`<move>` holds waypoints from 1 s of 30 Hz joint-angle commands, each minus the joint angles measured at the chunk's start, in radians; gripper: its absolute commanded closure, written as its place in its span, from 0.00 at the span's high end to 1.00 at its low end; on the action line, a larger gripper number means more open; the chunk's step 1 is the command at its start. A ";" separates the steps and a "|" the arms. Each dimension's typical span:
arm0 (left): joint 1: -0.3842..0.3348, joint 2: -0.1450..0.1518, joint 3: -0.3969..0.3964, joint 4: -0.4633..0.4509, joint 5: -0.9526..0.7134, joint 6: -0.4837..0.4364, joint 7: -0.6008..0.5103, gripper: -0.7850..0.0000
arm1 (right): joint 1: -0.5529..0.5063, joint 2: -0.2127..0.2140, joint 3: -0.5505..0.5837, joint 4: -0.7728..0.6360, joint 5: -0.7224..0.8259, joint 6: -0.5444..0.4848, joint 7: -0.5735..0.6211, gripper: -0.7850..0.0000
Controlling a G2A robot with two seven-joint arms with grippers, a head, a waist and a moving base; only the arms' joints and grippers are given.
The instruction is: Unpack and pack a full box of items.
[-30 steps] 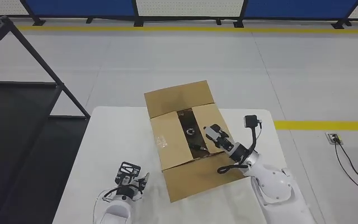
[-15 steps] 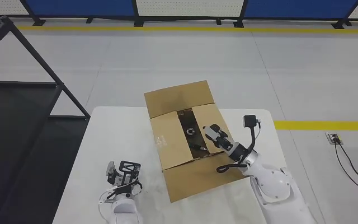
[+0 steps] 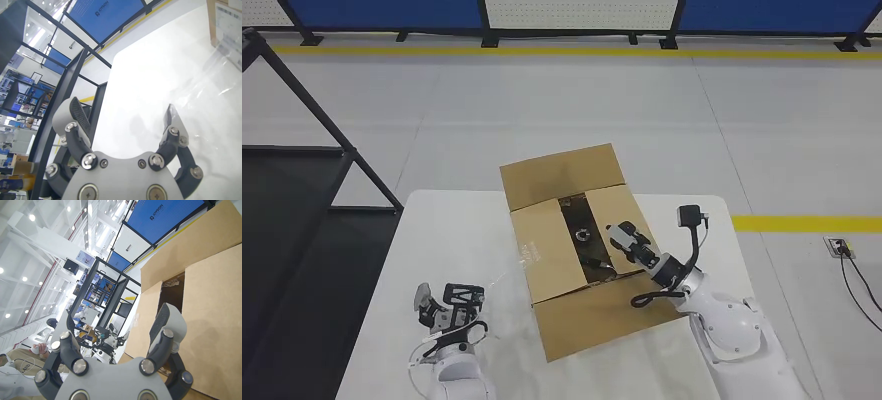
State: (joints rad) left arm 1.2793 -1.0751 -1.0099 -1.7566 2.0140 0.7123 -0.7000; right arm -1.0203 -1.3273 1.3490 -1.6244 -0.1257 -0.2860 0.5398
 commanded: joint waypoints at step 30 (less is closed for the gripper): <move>0.129 -0.074 -0.162 -0.106 0.245 -0.095 -0.098 1.00 | 0.018 0.017 0.003 0.045 0.040 -0.024 -0.011 1.00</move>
State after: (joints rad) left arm 1.3990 -1.1470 -1.1664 -1.8615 2.2516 0.6169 -0.7977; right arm -1.0046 -1.3107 1.3532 -1.5810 -0.0864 -0.3107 0.5296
